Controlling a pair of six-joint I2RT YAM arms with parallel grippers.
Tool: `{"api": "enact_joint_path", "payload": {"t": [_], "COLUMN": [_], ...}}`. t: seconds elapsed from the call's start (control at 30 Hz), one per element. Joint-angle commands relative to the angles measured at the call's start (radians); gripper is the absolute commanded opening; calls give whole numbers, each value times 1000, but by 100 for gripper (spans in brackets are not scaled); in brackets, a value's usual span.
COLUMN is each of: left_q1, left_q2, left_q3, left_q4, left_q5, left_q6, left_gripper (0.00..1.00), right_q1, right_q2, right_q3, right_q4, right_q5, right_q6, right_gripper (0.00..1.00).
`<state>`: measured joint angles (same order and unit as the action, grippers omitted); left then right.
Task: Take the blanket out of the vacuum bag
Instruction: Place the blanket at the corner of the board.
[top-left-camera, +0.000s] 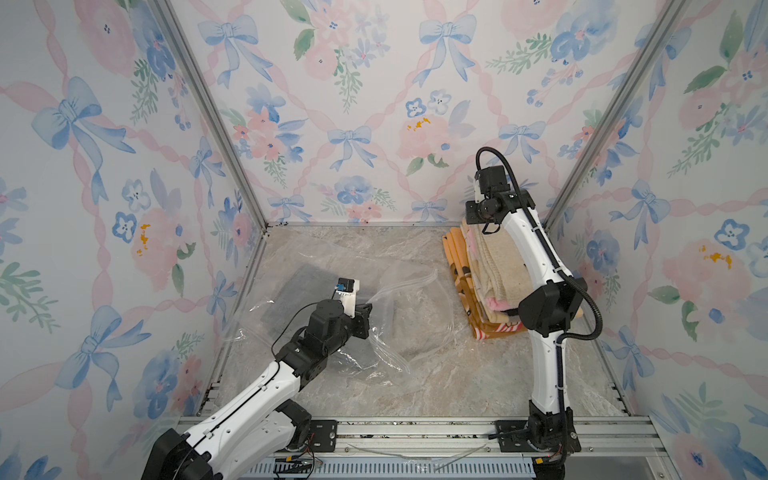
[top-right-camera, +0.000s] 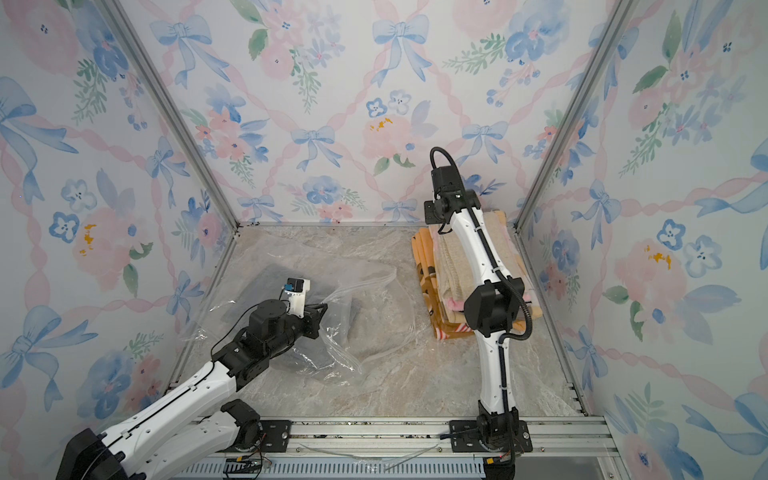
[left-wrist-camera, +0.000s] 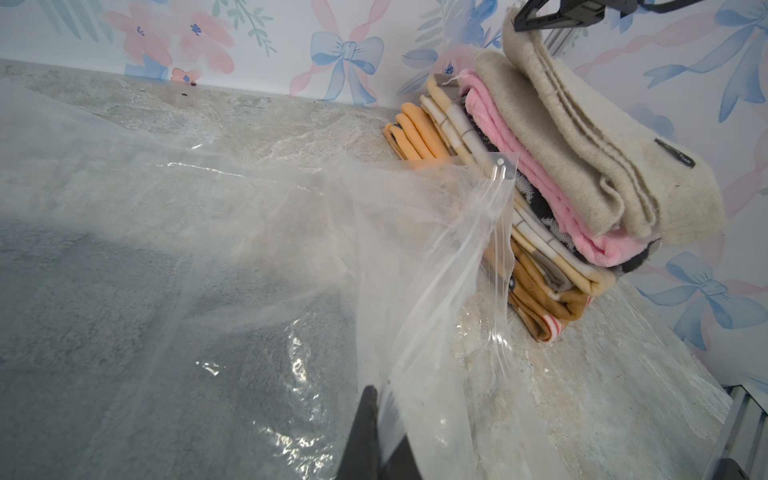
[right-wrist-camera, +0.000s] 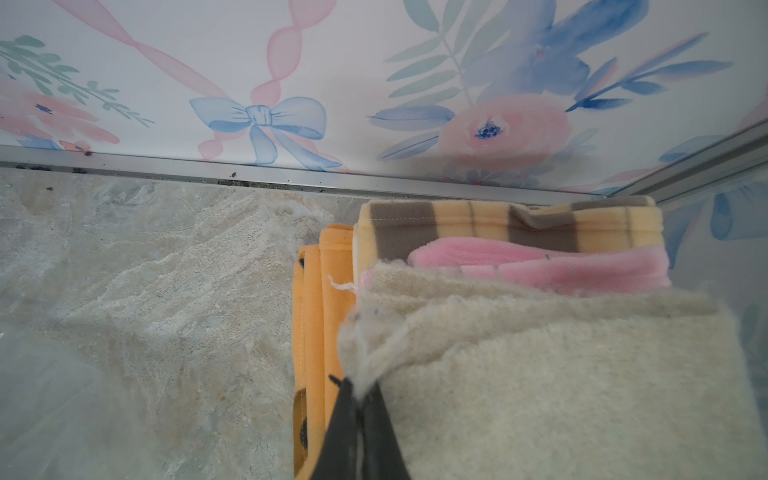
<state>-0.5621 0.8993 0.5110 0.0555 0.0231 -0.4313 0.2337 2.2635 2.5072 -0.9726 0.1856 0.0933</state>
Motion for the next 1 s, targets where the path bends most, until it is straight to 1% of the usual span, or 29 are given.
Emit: {"api": "enact_joint_path", "payload": {"t": [0.0, 0.17, 0.37, 0.5, 0.67, 0.73, 0.77, 0.87, 0.9, 0.97], "left_q1": [5, 4, 5, 5, 5, 4, 5, 5, 5, 5], "left_q2": [8, 6, -5, -20, -33, -35, -34, -30, -32, -34], "left_q3": [30, 35, 29, 24, 18, 12, 12, 19, 21, 21], "left_q4": [9, -3, -11, -23, -26, -23, -23, -23, -22, -18], "left_q5": [-1, -10, -14, -21, -22, -23, -22, -13, -10, -6], "left_q6": [12, 14, 4, 0, -1, -1, -1, 2, 2, -3], "left_gripper": [0, 0, 0, 0, 0, 0, 0, 0, 0, 0], "right_q1": [-21, -35, -43, -48, -56, -60, -63, -69, -72, -75], "right_q2": [26, 70, 111, 110, 61, 26, 4, -59, -82, -129], "right_q3": [60, 103, 92, 48, -21, -38, -49, -68, -79, -119], "right_q4": [-5, -12, 18, 58, 113, 140, 155, 180, 182, 183], "right_q5": [-33, -45, -77, -132, -188, -212, -216, -225, -220, -212], "right_q6": [40, 36, 36, 36, 39, 40, 40, 35, 33, 31], "right_gripper": [0, 0, 0, 0, 0, 5, 13, 27, 35, 46]}}
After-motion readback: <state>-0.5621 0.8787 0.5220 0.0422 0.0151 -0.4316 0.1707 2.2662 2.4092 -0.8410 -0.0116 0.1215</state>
